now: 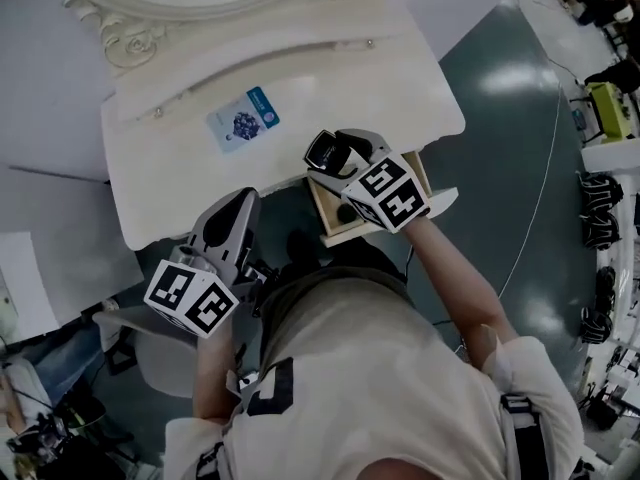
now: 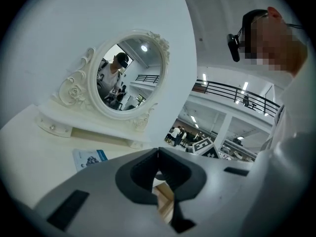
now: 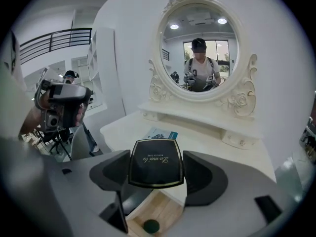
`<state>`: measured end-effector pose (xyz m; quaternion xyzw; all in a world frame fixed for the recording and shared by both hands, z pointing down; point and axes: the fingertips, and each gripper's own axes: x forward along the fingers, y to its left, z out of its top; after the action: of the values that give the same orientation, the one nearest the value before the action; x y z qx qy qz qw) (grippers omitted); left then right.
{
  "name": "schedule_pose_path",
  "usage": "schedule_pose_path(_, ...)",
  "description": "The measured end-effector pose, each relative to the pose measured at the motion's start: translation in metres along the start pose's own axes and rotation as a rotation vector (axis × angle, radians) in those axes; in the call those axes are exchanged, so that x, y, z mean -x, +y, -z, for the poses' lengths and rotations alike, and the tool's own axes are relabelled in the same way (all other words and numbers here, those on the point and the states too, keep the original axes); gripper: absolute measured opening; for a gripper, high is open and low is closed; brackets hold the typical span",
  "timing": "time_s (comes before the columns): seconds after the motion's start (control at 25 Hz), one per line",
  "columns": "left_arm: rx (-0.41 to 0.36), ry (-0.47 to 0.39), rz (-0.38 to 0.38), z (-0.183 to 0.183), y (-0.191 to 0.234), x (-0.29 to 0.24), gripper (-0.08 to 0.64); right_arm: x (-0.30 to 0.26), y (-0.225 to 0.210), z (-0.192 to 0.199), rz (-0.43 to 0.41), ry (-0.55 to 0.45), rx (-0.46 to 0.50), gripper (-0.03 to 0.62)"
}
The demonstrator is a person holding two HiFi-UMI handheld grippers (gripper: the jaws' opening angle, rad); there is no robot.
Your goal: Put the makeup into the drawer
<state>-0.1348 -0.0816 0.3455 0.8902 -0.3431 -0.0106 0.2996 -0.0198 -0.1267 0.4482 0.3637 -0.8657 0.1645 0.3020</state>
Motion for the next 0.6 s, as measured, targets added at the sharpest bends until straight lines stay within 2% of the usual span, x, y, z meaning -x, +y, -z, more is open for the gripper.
schedule_pose_path(0.28,-0.019,0.044,0.104,0.008,-0.026,-0.016,0.038,0.037,0.001,0.038,0.03,0.031,-0.099,0.341)
schedule_pose_path(0.4,-0.014,0.045,0.099,0.011,-0.032,-0.018,0.038,0.048,-0.003,0.061,0.033,0.045,-0.154,0.341)
schedule_pose_path(0.6,-0.026,0.042,0.057,0.014,-0.047,-0.026,0.038,0.058,-0.016,0.097,0.016,0.08,-0.177,0.341)
